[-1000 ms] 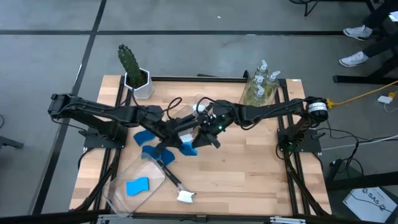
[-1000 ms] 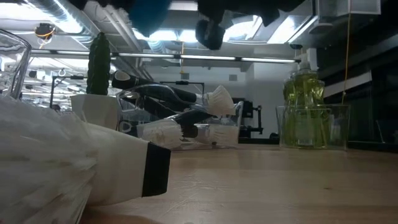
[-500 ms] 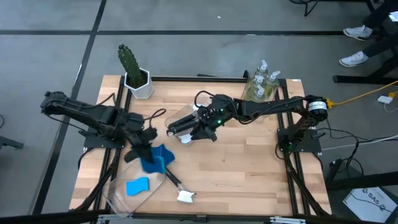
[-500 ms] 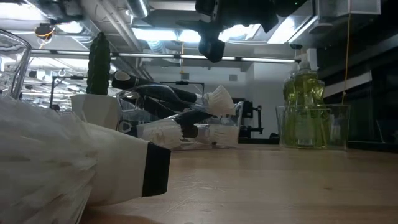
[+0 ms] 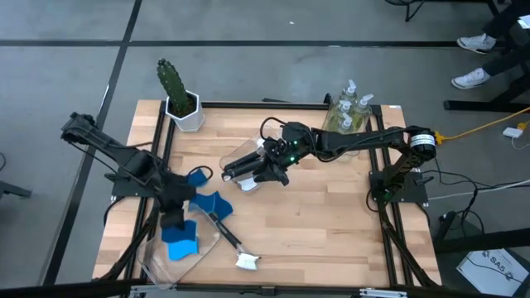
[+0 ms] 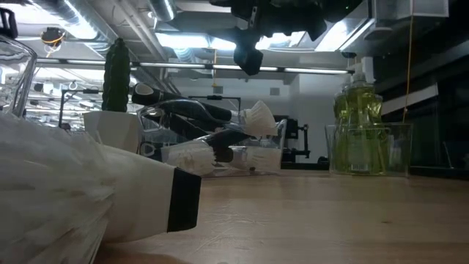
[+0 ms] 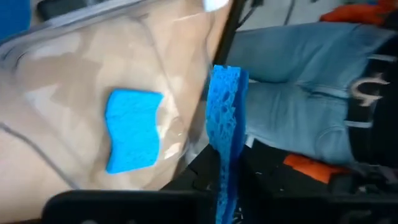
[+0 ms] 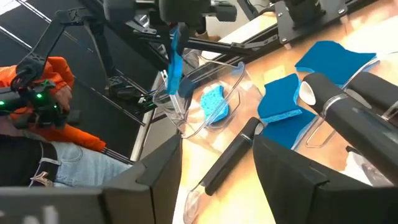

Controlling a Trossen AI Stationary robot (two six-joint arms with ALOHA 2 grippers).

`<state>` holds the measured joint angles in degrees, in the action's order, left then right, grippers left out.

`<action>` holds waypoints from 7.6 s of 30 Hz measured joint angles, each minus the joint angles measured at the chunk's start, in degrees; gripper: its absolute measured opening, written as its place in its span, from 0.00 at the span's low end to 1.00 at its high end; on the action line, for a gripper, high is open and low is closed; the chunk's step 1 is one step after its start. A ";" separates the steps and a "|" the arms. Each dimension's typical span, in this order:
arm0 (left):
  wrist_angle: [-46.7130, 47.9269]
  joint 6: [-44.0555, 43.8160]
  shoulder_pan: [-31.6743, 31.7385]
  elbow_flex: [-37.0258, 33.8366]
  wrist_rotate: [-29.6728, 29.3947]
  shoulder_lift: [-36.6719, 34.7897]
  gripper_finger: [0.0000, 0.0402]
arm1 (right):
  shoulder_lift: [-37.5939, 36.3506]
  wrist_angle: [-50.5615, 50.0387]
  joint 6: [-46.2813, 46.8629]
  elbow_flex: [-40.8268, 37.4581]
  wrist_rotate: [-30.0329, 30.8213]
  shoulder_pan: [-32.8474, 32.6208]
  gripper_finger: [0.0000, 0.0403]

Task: Pick & Place Kitchen Sink Supplies
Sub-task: Put the blue sponge into the bottom transparent bin, then put the black dish brush into the top left transparent bin

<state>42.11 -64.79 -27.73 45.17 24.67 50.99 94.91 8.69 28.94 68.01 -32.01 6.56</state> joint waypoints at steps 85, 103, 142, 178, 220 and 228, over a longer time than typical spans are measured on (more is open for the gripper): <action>1.85 37.49 43.31 -15.30 -22.51 20.69 0.03 | -0.02 -0.90 3.64 -0.09 4.02 0.38 0.49; 1.76 30.44 43.06 -10.86 -19.13 -1.75 0.01 | -0.02 -0.88 3.70 -0.09 5.60 0.38 0.49; -10.50 -4.98 3.77 -0.96 0.41 -3.58 0.13 | -0.02 -1.31 0.55 -0.09 6.97 -0.43 0.49; -10.35 16.67 2.28 -0.96 0.63 5.83 0.29 | 4.19 -42.96 -3.07 21.48 46.56 -21.44 0.49; -8.03 60.92 1.18 29.16 -17.52 49.95 0.44 | -19.29 -64.92 12.84 34.29 64.90 -33.63 0.49; -7.17 62.11 1.29 28.88 -17.73 52.55 0.57 | -19.88 -67.24 13.02 34.13 66.52 -34.90 0.49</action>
<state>34.94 -2.68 -26.44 74.05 6.95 103.53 75.03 -58.55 41.96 102.13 34.51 -28.34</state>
